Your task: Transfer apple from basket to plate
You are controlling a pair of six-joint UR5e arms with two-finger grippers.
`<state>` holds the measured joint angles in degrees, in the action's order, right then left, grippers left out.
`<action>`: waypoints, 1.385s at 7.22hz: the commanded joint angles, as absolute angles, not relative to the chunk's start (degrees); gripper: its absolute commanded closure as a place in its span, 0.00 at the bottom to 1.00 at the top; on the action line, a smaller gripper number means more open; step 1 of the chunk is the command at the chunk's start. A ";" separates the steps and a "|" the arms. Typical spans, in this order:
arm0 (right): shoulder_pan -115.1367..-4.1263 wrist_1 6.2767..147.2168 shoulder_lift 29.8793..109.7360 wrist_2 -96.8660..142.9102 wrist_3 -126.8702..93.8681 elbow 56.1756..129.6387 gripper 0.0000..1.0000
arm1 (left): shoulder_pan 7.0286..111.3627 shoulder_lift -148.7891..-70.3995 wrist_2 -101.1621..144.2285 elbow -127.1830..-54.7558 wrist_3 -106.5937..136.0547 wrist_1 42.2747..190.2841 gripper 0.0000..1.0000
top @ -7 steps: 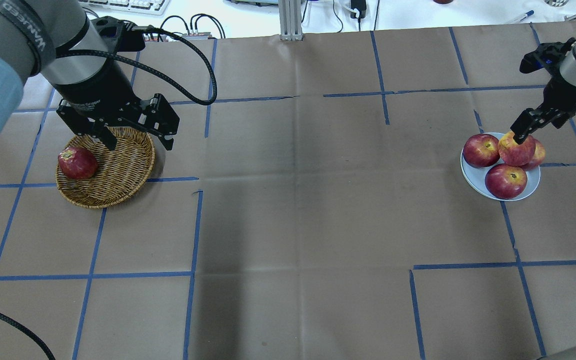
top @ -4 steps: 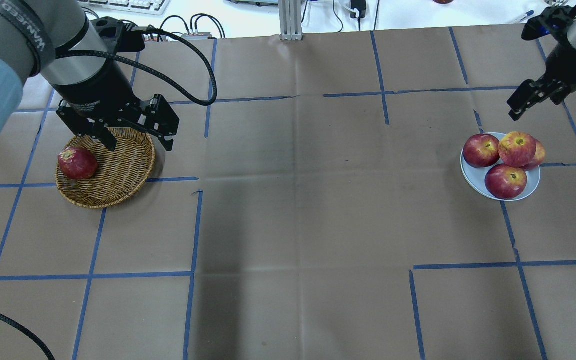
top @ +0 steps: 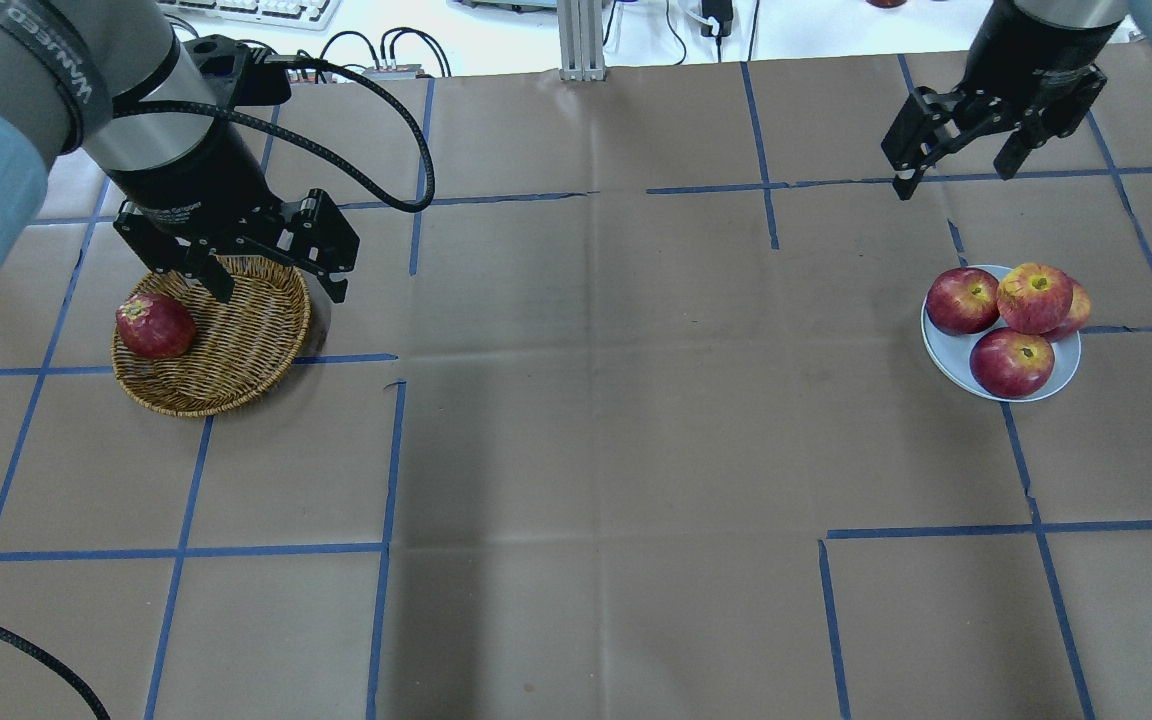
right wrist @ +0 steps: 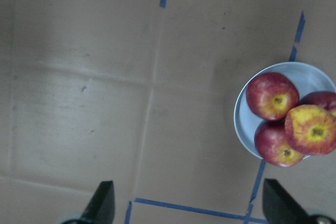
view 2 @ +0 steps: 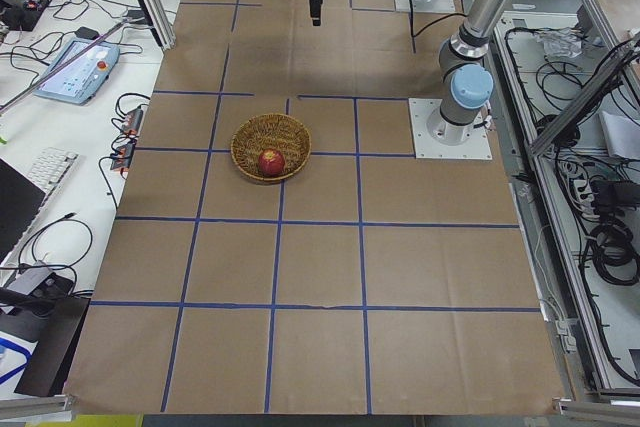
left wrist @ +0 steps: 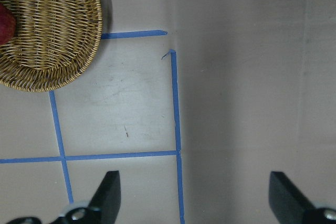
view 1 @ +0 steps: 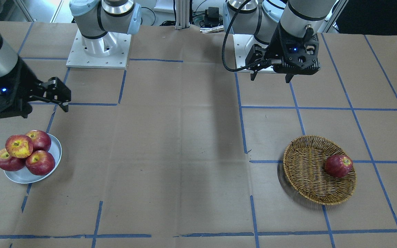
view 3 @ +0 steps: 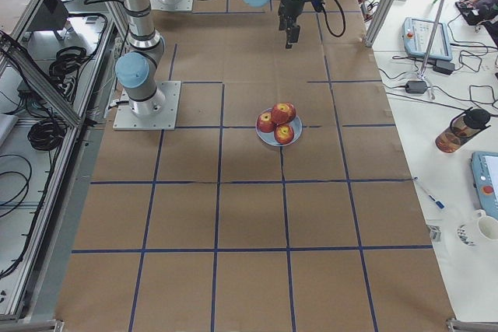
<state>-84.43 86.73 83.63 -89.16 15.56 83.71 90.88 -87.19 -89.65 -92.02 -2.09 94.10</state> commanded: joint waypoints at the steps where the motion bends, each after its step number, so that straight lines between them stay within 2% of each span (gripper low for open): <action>1: -86.92 82.62 87.18 -87.45 8.46 84.72 0.00 | 90.88 -87.19 -89.65 -92.02 -2.02 94.13 0.01; 3: -87.01 83.49 88.41 -87.98 1.36 86.48 0.00 | 90.88 -87.19 -89.65 -92.02 -2.11 94.13 0.01; 10: -88.86 84.64 87.63 -89.30 -0.70 86.75 0.00 | 90.88 -87.19 -89.65 -92.02 -2.11 94.13 0.01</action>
